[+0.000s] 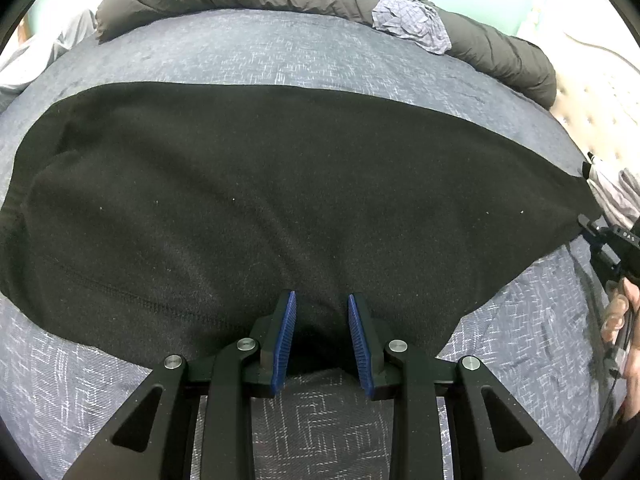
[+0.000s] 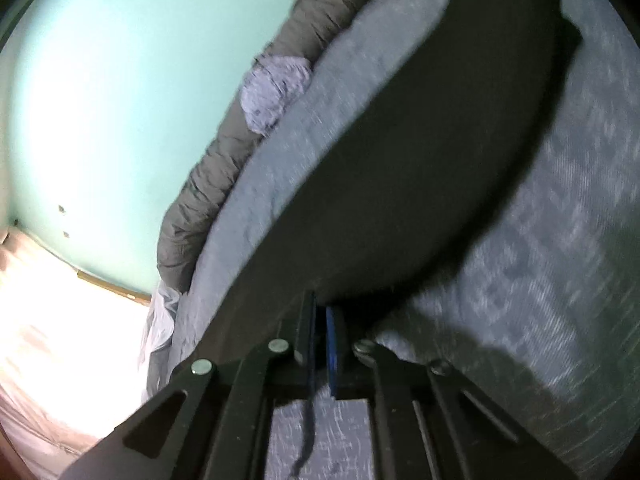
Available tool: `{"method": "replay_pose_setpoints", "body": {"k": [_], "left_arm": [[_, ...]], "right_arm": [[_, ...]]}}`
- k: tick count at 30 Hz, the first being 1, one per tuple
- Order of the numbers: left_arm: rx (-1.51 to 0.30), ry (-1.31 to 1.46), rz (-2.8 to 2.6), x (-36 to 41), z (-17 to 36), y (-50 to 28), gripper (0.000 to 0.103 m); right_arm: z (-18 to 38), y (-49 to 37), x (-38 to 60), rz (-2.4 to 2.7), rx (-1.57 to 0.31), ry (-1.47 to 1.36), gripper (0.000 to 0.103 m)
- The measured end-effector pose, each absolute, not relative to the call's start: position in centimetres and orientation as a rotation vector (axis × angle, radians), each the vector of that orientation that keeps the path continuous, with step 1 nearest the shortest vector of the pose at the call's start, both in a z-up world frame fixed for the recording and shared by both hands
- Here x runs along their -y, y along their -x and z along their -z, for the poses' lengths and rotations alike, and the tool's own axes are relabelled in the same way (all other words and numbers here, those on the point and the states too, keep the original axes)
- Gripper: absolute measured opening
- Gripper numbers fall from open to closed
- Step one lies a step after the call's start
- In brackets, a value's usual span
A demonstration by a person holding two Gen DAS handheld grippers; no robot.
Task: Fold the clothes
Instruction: 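Smooth the sweatshirt strip along its length with both open grippers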
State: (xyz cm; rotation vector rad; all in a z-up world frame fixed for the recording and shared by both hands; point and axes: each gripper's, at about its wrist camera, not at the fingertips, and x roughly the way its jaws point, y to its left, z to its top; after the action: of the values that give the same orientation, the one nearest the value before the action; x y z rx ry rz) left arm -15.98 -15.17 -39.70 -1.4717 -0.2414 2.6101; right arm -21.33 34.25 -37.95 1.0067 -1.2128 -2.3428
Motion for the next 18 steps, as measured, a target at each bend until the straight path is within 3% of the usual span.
{"method": "replay_pose_setpoints", "body": {"k": [12, 18], "left_arm": [[0.261, 1.443, -2.635, 15.7, 38.7, 15.8, 0.03], [0.228, 1.352, -2.652, 13.7, 35.8, 15.4, 0.03]], "right_arm": [[40.4, 21.4, -35.9, 2.347, 1.274, -1.091, 0.004], [39.4, 21.1, -35.9, 2.433, 1.208, -1.15, 0.006]]}}
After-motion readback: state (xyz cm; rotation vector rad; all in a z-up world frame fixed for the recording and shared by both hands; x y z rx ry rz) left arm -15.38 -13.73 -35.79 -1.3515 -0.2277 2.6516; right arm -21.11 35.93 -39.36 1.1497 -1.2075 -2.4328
